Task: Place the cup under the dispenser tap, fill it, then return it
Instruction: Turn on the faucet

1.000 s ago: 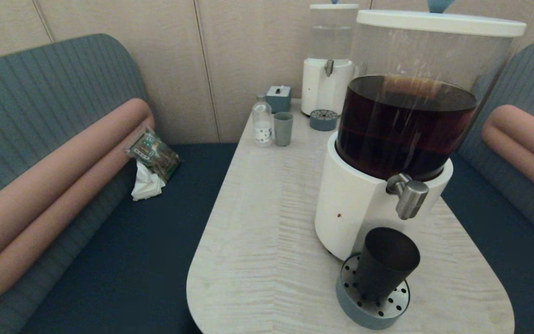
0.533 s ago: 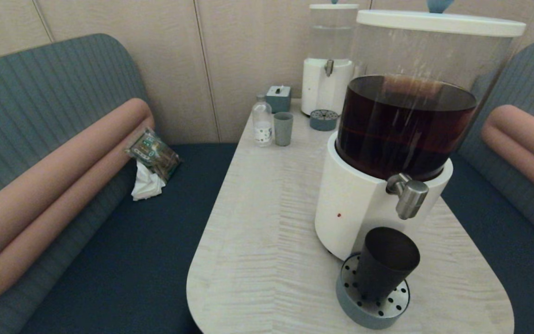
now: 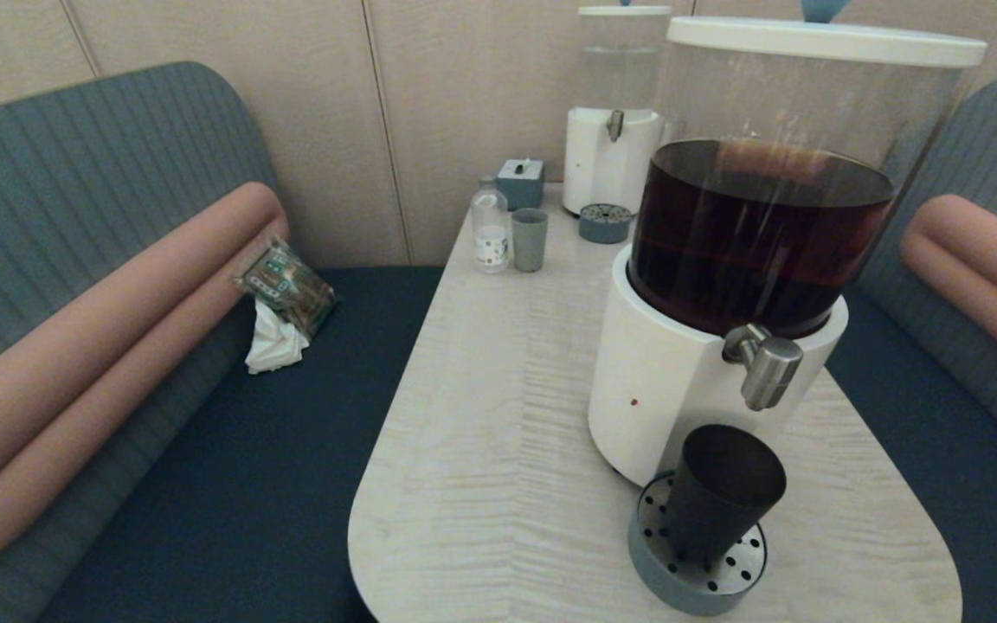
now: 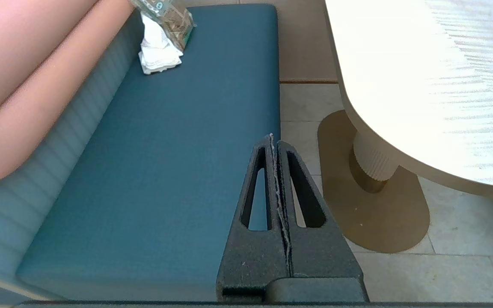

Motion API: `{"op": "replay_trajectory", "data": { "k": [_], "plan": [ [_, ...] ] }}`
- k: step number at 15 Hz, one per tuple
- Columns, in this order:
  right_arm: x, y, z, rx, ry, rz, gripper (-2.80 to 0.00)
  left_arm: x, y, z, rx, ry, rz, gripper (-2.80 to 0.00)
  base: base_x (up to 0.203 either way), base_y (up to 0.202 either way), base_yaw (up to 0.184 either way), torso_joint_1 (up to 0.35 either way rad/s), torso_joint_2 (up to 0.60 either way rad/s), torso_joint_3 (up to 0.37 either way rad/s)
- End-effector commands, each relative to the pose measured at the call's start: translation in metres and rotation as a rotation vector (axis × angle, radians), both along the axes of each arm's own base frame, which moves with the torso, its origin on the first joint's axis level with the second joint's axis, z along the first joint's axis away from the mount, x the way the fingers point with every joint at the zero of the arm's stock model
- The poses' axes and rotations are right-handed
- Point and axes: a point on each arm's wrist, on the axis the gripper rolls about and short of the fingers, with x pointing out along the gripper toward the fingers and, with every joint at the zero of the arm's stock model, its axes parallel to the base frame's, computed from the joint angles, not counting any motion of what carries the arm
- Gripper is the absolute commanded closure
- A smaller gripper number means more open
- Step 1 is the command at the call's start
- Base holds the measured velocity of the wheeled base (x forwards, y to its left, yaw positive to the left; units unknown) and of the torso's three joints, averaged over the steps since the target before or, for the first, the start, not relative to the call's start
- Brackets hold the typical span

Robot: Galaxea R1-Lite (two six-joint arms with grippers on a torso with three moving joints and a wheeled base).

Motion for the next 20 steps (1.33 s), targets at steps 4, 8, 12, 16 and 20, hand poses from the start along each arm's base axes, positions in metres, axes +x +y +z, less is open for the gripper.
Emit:
{"op": "replay_trajectory", "data": {
  "k": [4, 8, 12, 16, 20],
  "plan": [
    [0.037, 0.012, -0.027, 0.022, 0.268, 0.118, 0.00, 0.000, 0.000, 0.000, 0.000, 0.002, 0.000, 0.00, 0.000, 0.000, 0.000, 0.000, 0.00, 0.000],
    [0.023, 0.022, -0.034, 0.019, 0.286, 0.188, 0.00, 0.000, 0.000, 0.000, 0.000, 0.002, 0.001, 0.00, 0.000, 0.000, 0.000, 0.000, 0.00, 0.000],
    [0.011, 0.031, -0.038, 0.019, 0.281, 0.278, 0.00, 0.000, 0.000, 0.000, 0.000, 0.002, 0.001, 0.00, 0.000, 0.000, 0.000, 0.000, 0.00, 0.000],
    [0.022, 0.038, -0.040, 0.015, 0.287, 0.305, 0.00, 0.000, 0.000, 0.000, 0.000, 0.002, 0.000, 0.00, 0.000, 0.000, 0.000, 0.000, 0.00, 0.000],
    [0.028, 0.045, -0.048, 0.008, 0.284, 0.347, 0.00, 0.000, 0.000, 0.000, 0.000, 0.002, 0.000, 0.00, 0.000, 0.000, 0.000, 0.000, 0.00, 0.000]
  ]
}}
